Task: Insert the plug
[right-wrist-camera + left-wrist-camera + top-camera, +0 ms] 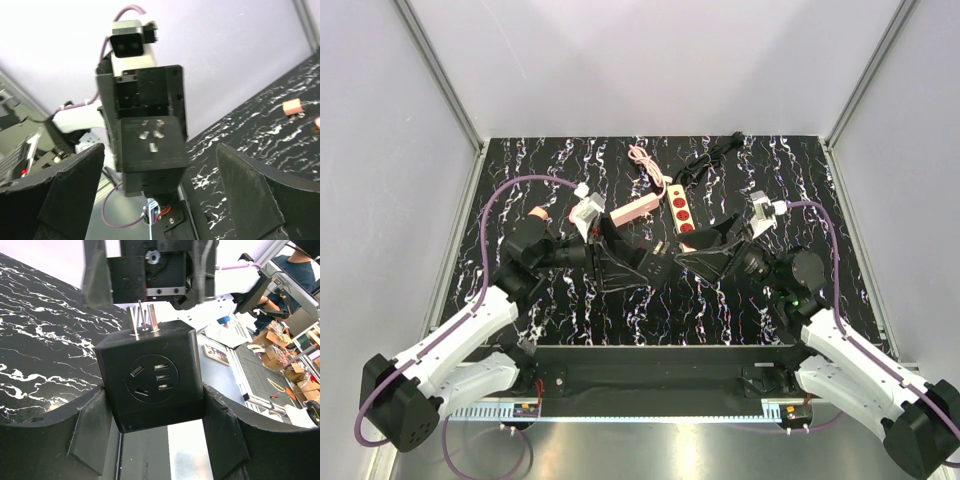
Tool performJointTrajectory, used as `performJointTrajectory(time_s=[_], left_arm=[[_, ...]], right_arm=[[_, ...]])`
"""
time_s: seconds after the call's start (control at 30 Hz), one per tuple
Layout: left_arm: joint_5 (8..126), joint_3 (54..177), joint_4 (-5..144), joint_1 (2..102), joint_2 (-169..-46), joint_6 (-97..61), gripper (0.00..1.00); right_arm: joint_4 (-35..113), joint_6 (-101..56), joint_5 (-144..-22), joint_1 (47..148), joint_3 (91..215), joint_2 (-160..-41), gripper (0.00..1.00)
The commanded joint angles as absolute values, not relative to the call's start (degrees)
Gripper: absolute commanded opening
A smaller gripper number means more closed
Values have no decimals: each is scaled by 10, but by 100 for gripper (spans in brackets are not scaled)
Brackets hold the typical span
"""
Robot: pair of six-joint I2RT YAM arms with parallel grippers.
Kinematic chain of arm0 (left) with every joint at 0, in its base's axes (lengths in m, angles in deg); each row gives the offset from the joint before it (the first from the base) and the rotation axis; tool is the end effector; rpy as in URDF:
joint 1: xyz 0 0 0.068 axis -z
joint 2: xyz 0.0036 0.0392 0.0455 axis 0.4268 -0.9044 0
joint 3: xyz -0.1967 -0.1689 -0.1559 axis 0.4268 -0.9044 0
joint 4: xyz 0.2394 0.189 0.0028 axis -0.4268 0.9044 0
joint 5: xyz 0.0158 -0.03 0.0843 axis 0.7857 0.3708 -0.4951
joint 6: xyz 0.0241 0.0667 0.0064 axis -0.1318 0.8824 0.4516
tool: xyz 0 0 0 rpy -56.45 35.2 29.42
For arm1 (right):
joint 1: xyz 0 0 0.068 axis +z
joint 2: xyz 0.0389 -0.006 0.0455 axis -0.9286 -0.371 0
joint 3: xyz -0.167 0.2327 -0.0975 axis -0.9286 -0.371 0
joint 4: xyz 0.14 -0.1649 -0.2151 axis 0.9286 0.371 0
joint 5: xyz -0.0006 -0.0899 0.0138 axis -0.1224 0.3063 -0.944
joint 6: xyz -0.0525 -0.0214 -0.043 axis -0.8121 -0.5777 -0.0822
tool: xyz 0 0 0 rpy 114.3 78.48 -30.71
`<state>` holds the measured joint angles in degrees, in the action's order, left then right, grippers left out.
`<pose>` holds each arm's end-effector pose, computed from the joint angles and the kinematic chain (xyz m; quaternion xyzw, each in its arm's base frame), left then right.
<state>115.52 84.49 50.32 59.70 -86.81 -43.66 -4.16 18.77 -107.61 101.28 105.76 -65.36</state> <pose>0.1805 -0.1832 0.3593 0.3447 0.5871 -0.6412 0.3541 0.1698 0.1476 0.3476 -0.1643 0.5403 0.6398 0.5213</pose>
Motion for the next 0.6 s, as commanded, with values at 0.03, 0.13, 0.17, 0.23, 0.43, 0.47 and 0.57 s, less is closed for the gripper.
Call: performJointTrajectory(time_s=[0.03,0.13,0.17,0.23,0.43,0.47,0.57], left_arm=[[1116,882,478,602,-866,-416,0],[1104,885,464,602,-868,-425,0],[1103,887,460,602,-869,-427,0],[1102,891,452,603,-874,-431,0],[1093,888,420,604,-879,-446,0],[1093,888,417,605,-880,-447,0],[1090,887,406,607,-886,-453,0]], right_arm=[[-107,214,-1101,1015,1061,-656,100],[-105,215,-1106,1016,1063,-667,100],[-111,213,-1107,1018,1061,-671,99],[-119,209,-1108,1020,1057,-681,100],[-141,221,-1115,1027,1057,-724,100],[-157,225,-1115,1029,1056,-728,100],[-185,245,-1115,1037,1053,-744,96]])
